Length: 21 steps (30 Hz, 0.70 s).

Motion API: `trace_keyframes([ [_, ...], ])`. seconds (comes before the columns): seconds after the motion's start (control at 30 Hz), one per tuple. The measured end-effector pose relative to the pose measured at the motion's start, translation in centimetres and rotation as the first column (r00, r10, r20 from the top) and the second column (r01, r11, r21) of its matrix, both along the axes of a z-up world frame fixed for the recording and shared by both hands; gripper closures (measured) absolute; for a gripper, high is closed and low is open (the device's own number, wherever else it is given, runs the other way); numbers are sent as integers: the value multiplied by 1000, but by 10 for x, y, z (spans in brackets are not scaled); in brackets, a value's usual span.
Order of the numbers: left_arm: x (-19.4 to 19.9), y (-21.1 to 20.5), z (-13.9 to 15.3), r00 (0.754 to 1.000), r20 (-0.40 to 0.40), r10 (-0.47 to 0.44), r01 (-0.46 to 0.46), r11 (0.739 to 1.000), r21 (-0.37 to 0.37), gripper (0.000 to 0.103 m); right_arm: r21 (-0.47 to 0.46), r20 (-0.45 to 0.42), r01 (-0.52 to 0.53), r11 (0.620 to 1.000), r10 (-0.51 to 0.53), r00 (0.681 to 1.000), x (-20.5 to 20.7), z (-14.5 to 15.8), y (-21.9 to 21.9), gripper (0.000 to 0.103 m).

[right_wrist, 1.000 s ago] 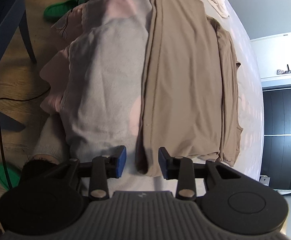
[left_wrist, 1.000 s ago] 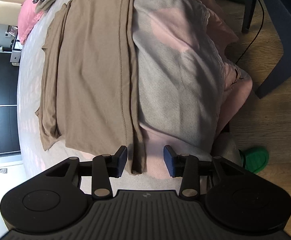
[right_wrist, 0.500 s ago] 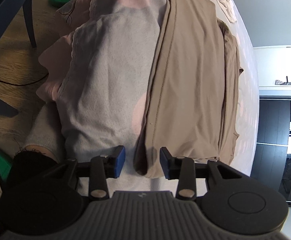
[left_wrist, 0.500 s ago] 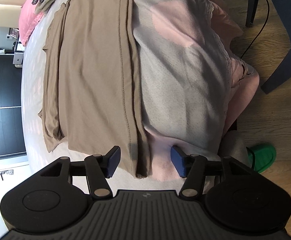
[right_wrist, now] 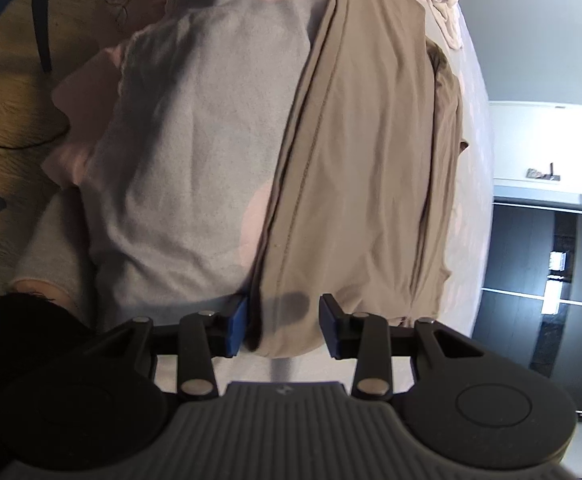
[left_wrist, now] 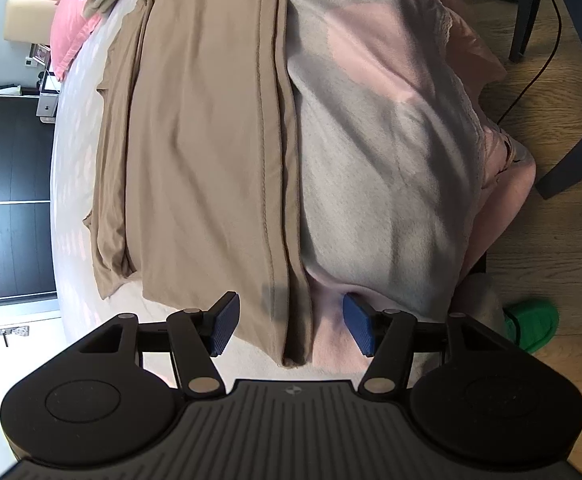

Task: Fold clothes
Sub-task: 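Grasp the folded edge with both tools and lift the tan strip, flipping it over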

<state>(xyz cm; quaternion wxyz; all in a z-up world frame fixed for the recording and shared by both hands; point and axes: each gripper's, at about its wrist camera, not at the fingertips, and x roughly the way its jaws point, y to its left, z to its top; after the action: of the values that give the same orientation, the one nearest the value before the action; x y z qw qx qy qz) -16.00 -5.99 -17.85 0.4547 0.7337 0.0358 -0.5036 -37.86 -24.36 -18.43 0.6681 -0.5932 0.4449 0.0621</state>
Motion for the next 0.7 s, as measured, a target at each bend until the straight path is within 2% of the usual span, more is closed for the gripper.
trace_keyframes([
  [0.03, 0, -1, 0, 1000, 0, 1, -1, 1000, -1, 48, 0, -5, 4, 1000, -4, 1000, 1, -1, 0, 84],
  [0.07, 1, -1, 0, 1000, -6, 4, -4, 1000, -1, 52, -6, -9, 6, 1000, -6, 1000, 1, -3, -1, 88],
  [0.13, 1, -2, 3, 1000, -17, 15, -15, 1000, -2, 62, -32, -7, -3, 999, 3, 1000, 0, -6, -1, 94],
  [0.2, 2, -5, 1, 999, 19, 31, -30, 999, -37, 84, -47, 7, 3, 999, -3, 1000, 1, -7, -1, 95],
  [0.23, 2, -6, 1, 999, 36, 39, -37, 998, -54, 88, -47, 14, 11, 999, -10, 1000, 2, -6, -2, 97],
  [0.33, 8, -10, -3, 996, 60, 69, -67, 997, -42, 93, -41, 33, 31, 999, -29, 999, 5, -3, -3, 98],
  [0.37, 9, -11, -4, 995, 68, 79, -77, 996, -38, 98, -40, 40, 33, 999, -32, 999, 6, -1, -3, 98],
  [0.43, 7, -11, -3, 994, 78, 71, -68, 997, -40, 101, -37, 55, 39, 999, -37, 998, 7, 1, -3, 99],
  [0.53, 11, -14, 11, 990, 55, 126, -120, 987, -107, 102, -14, 114, 66, 998, -64, 991, 11, 15, -4, 99],
  [0.7, 24, -24, 56, 966, -41, 256, -259, 938, -229, 102, 32, 221, 124, 992, -128, 967, 17, 55, -10, 100],
])
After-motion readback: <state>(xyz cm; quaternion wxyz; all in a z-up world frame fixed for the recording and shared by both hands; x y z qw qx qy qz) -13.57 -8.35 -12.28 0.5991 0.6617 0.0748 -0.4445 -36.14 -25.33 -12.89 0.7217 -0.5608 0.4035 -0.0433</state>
